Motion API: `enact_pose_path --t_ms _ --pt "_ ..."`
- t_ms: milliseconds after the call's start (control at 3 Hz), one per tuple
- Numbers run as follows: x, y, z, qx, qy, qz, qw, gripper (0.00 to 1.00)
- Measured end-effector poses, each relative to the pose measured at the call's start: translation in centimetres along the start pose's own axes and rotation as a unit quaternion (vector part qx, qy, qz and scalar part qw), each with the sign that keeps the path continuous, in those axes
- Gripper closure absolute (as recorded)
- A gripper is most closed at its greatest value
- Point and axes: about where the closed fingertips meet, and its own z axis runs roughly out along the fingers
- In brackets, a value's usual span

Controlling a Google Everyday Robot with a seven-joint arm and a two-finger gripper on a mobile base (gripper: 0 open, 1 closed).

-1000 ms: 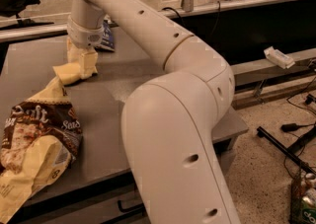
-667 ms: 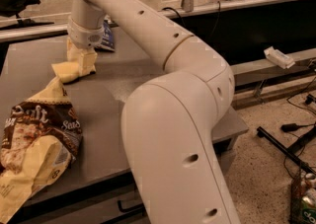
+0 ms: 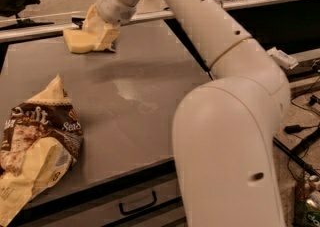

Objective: Pick sponge

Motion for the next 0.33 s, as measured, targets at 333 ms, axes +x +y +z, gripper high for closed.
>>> enact_pose_path --t_ms 333 --pt "0.37 0.14 -0.6 0.005 -0.004 0.005 1.0 1.0"
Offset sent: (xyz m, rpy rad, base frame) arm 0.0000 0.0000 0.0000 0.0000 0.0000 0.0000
